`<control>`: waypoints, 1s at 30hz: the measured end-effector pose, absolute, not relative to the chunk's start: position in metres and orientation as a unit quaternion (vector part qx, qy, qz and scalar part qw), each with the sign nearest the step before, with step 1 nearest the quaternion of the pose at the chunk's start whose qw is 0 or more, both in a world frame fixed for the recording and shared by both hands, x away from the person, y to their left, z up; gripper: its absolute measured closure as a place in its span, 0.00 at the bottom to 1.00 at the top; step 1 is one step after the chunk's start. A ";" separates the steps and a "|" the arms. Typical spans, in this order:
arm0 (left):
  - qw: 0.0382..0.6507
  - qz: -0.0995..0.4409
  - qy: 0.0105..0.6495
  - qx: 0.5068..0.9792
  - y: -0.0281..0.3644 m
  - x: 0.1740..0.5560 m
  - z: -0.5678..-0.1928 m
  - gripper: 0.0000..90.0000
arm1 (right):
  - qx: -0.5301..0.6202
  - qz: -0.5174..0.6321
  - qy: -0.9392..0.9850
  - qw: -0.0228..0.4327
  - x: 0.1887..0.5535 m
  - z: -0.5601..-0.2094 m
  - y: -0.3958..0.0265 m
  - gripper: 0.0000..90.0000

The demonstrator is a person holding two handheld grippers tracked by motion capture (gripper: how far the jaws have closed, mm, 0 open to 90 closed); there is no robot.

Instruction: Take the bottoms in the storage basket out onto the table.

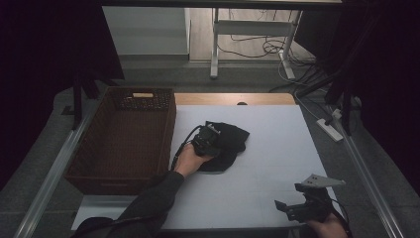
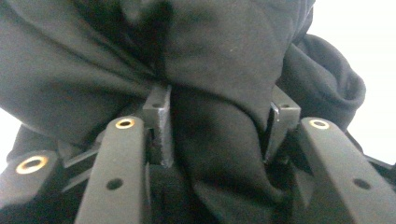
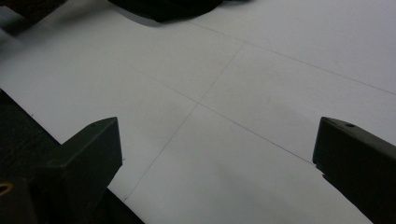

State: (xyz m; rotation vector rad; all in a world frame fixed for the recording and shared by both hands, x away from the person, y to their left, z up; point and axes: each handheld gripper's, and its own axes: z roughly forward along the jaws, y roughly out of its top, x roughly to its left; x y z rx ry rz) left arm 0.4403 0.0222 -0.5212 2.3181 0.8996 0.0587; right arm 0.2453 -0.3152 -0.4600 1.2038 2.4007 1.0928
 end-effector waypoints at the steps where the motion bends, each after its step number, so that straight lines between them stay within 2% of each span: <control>1: 0.321 0.026 0.341 0.883 0.021 0.440 -0.521 0.59 | 0.412 0.373 0.822 0.121 0.245 -0.460 -0.315 0.02; 6: 0.317 0.036 0.337 0.886 0.019 0.439 -0.521 0.52 | 0.410 0.373 0.824 0.121 0.245 -0.460 -0.315 0.02; 9: 0.317 0.044 0.337 0.886 0.017 0.438 -0.522 0.44 | 0.410 0.373 0.824 0.121 0.245 -0.460 -0.315 0.02; 10: 0.316 0.046 0.336 0.886 0.017 0.438 -0.523 0.37 | 0.410 0.372 0.824 0.120 0.245 -0.460 -0.315 0.02; 14: 0.319 0.047 0.339 0.884 0.016 0.438 -0.524 0.31 | 0.409 0.372 0.825 0.120 0.245 -0.460 -0.315 0.02; 17: 0.316 0.048 0.342 0.884 0.015 0.438 -0.525 0.20 | 0.409 0.371 0.825 0.120 0.245 -0.460 -0.315 0.02; 24: 0.313 0.044 0.352 0.881 0.014 0.438 -0.523 0.17 | 0.409 0.371 0.825 0.120 0.245 -0.460 -0.314 0.02; 30: 0.315 0.040 0.359 0.878 0.013 0.438 -0.518 0.09 | 0.409 0.370 0.826 0.120 0.245 -0.460 -0.314 0.02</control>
